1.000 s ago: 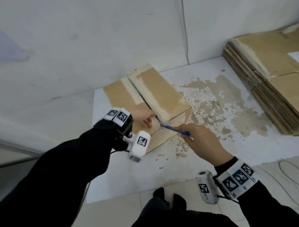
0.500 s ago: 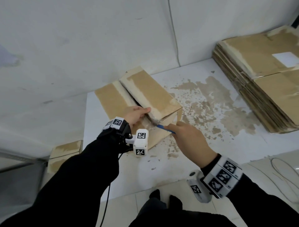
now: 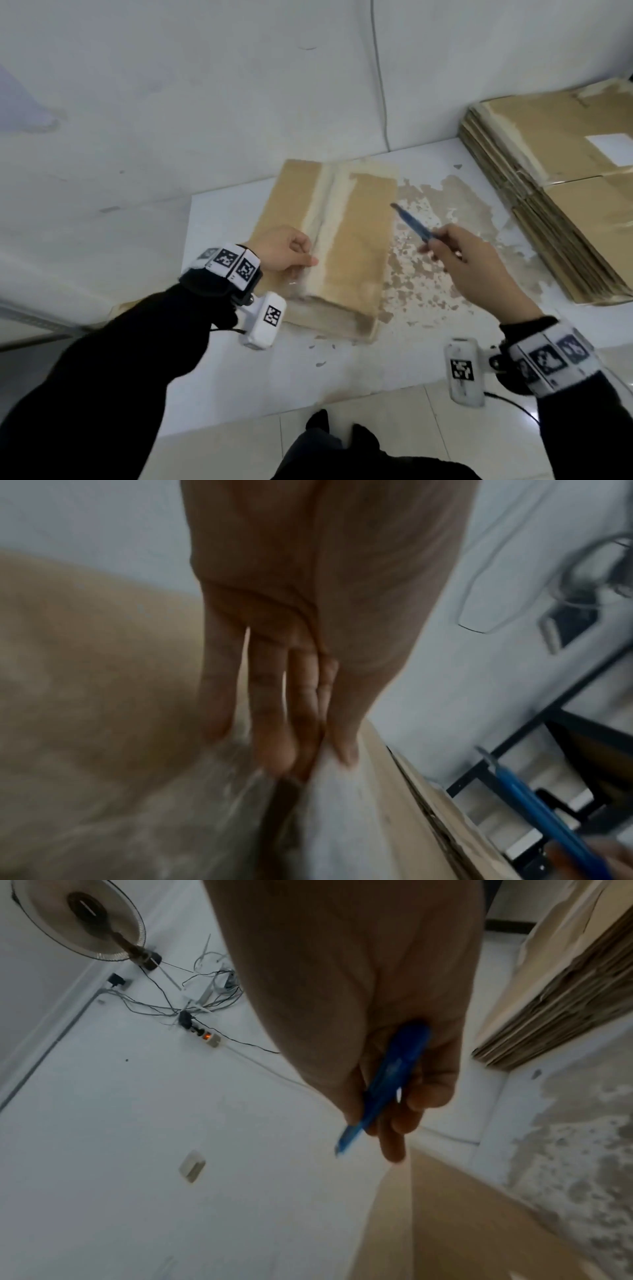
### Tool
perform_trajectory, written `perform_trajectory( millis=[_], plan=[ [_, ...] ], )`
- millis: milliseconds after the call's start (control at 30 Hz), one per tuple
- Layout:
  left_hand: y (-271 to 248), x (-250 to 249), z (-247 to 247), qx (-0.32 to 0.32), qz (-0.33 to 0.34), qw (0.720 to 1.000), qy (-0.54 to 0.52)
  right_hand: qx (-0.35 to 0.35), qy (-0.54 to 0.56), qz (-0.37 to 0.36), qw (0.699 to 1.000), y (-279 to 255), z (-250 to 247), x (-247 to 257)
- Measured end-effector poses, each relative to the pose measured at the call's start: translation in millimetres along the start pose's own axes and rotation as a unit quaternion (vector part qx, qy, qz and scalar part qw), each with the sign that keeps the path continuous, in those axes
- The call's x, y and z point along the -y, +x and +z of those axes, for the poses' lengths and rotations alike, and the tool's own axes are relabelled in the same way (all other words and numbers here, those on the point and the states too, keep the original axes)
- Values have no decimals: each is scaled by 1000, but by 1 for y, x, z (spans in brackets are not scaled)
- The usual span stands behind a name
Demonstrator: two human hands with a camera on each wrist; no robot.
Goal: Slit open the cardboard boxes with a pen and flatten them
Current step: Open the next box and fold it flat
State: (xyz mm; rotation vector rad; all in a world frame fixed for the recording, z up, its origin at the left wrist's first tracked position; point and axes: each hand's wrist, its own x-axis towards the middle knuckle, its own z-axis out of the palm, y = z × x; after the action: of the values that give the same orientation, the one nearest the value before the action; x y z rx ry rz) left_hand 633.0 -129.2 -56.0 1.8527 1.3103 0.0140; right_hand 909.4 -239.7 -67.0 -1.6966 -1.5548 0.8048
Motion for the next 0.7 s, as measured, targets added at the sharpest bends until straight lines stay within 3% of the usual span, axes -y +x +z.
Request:
perform_trajectory(
  millis=[100,200,267,400,600,700],
  plan=[
    [-4,-2,-33,34,-13,975,218,-45,-3,23,999,26,6,-6],
    [-6,5,-54,-21,-61,935,348,-16,29,95,995,36,22,-16],
    [-5,11,-54,-42,-82,930,355,7,78,133,988,25,40,-20],
    [5,-5,-10,-27,-5,968,251,-24,158,128,979,-8,69,-10],
    [20,-24,31,-44,56,953,294,6,213,152,965,-25,71,-13],
    [20,-29,40,-8,68,960,271,59,260,172,948,-31,68,-15]
  ],
)
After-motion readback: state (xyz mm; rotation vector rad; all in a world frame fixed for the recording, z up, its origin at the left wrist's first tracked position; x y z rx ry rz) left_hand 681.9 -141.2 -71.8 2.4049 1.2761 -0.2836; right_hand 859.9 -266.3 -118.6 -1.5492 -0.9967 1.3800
